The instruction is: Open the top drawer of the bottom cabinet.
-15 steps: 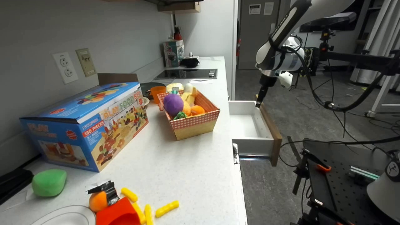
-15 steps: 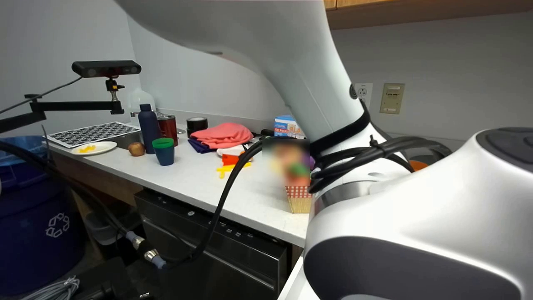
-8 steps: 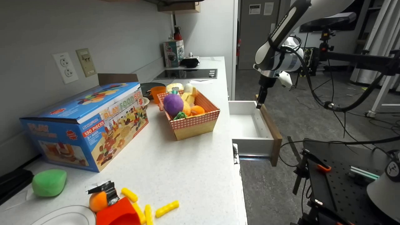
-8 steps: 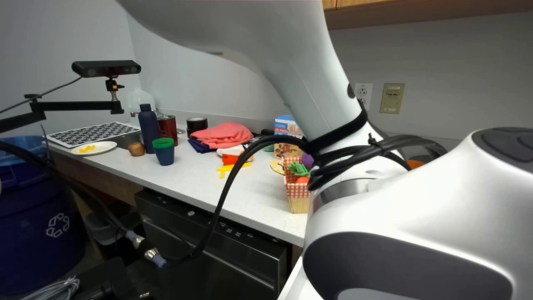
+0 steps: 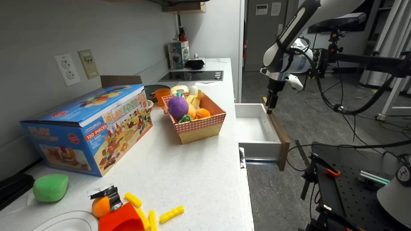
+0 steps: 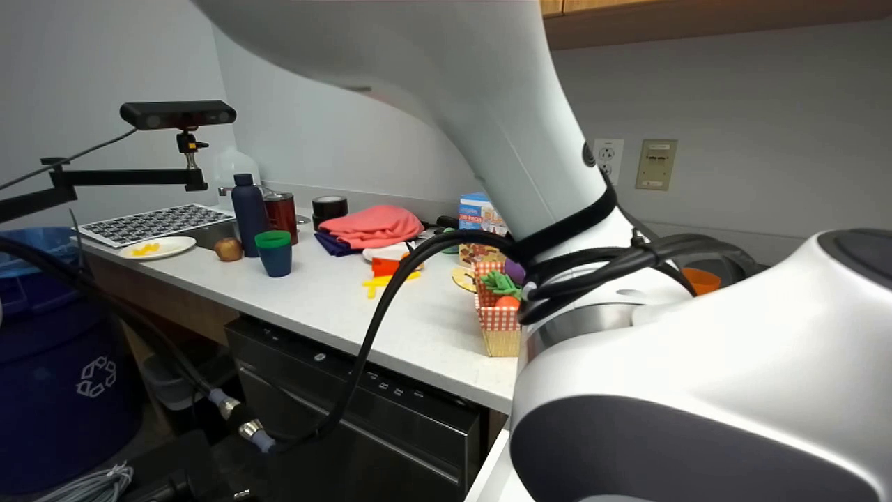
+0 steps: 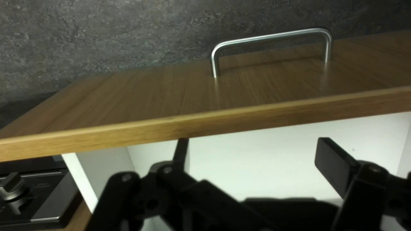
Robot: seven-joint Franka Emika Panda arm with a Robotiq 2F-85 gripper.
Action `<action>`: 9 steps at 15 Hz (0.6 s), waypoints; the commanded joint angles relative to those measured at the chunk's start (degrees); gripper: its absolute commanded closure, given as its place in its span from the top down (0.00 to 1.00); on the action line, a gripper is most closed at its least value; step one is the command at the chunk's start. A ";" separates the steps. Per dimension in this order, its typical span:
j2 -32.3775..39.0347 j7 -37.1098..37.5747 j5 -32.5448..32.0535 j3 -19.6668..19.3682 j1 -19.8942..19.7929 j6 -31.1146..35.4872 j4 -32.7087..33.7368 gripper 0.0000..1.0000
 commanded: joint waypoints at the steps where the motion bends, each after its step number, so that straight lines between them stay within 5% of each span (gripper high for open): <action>1: -0.14 0.52 -3.25 -2.17 1.18 -3.03 0.69 1.00; 2: 8.10 2.71 -2.88 -1.11 2.95 4.49 2.63 1.00; 9: 5.88 5.08 -4.14 -0.07 2.72 6.21 1.26 1.00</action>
